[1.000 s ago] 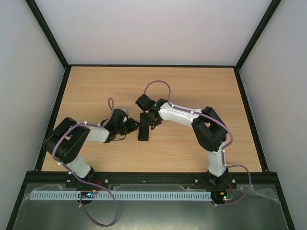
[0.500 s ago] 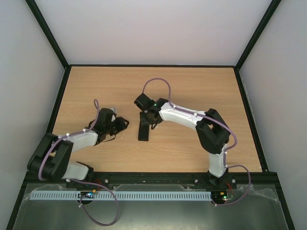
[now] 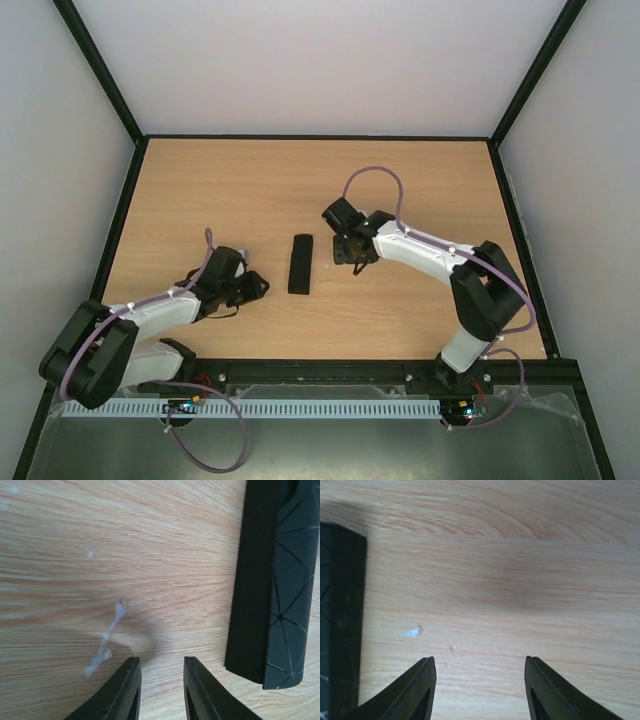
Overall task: Organize the sunglasses
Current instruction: Adjust the sunglasses case at the center of the board.
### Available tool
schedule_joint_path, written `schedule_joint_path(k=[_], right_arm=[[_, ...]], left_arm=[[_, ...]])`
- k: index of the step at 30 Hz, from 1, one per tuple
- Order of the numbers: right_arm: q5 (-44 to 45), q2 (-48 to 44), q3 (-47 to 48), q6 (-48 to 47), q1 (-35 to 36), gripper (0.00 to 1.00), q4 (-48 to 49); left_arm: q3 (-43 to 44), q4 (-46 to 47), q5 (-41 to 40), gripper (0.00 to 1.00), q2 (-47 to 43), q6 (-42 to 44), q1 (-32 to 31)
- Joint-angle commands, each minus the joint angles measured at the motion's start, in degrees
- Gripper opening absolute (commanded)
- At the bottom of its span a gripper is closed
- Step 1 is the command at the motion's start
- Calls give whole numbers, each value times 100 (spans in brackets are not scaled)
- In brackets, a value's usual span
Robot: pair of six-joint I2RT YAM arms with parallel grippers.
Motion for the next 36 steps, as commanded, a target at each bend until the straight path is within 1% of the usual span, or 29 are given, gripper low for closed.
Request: schedule_joint_path(k=[1, 9, 10, 11, 12, 14, 20, 23, 32, 36], right_arm=[[142, -677, -398, 129, -46, 51, 109], [52, -1183, -769, 100, -223, 51, 142], [13, -1263, -829, 90, -281, 51, 162], [-90, -1402, -992, 63, -473, 51, 244], [-133, -1452, -1055, 48, -542, 51, 272], [-190, -1547, -1179, 32, -668, 52, 328], [-267, -1829, -1563, 56, -933, 52, 527], [-299, -1917, -1660, 58, -983, 54, 567], [-299, -2092, -1853, -16, -1088, 55, 595], [-266, -2143, -1875, -8, -1115, 55, 565]], left_arm=[[-30, -175, -214, 26, 145, -72, -421], [697, 317, -488, 24, 1401, -633, -1718], [806, 389, -499, 24, 1537, -714, -1904], [1004, 599, -569, 24, 1886, -962, -2177], [1100, 678, -600, 24, 2029, -1015, -2233], [1366, 731, -665, 24, 2369, -1044, -2274], [2526, 653, -762, 24, 3290, -937, -2266], [2887, 585, -930, 24, 3609, -851, -2234], [3353, 571, -1185, 24, 4068, -441, -2066], [3210, 671, -1223, 24, 3993, -357, -1900]])
